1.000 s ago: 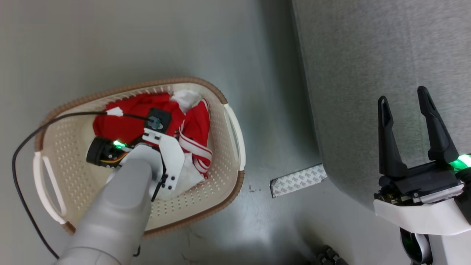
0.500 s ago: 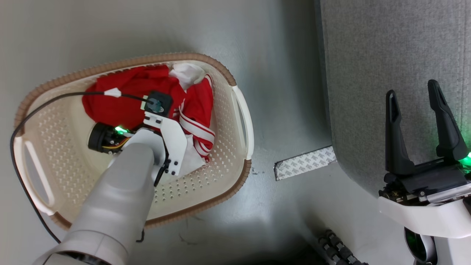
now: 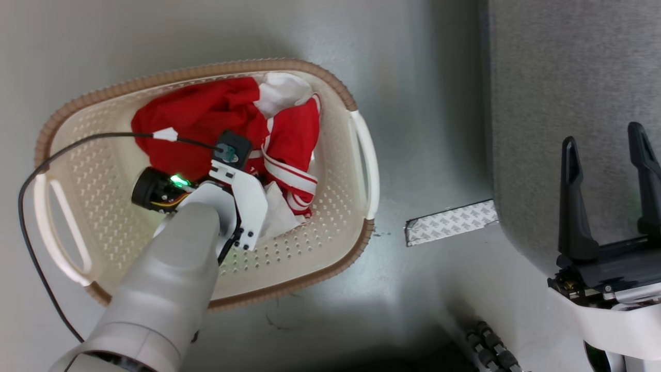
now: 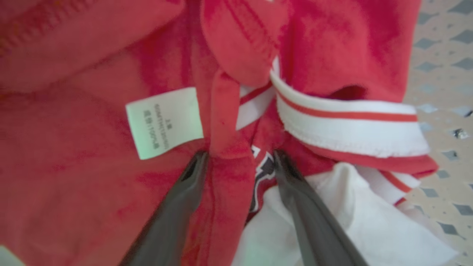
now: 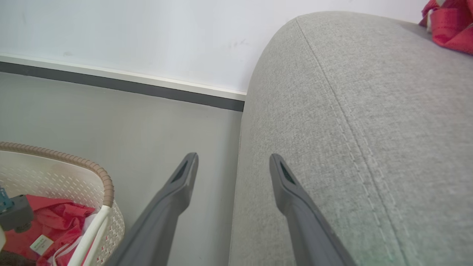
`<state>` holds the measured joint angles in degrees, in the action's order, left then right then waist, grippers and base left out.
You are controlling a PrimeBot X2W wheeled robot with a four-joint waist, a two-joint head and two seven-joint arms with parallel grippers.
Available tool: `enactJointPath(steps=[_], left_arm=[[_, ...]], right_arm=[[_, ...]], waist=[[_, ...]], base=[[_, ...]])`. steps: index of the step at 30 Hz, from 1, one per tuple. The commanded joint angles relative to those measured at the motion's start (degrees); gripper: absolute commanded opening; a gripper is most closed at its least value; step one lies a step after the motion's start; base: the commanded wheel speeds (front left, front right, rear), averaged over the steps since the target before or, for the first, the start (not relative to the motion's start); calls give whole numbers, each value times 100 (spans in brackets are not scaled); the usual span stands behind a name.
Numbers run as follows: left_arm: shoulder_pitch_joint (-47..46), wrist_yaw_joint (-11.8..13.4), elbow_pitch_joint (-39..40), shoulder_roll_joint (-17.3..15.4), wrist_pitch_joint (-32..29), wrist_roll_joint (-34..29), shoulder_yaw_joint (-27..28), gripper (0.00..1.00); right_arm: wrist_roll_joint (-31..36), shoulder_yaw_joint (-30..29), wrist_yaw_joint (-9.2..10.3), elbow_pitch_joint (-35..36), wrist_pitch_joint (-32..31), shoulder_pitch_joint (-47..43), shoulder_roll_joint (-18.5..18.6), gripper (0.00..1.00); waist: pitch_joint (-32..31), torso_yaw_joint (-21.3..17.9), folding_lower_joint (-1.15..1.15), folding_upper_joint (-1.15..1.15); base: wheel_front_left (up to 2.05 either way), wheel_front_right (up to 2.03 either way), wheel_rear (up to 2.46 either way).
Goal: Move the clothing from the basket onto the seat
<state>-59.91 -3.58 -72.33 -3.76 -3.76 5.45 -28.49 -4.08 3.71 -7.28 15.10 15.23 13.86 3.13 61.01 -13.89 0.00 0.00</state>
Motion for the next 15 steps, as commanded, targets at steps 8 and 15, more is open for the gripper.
enactJointPath(steps=[8,15], left_arm=[[-114,-193,-37,-20,342,134,-105,0],[72,-338,129,45,966,557,46,0]], right_arm=[[-1,-46,-39,22,-18,23,-38,100],[-122,-162,-27,-162,-12,110,-28,100]], waist=[[-11,70,0,0],[-535,249,0,0]], base=[[1,1,1],[0,0,0]])
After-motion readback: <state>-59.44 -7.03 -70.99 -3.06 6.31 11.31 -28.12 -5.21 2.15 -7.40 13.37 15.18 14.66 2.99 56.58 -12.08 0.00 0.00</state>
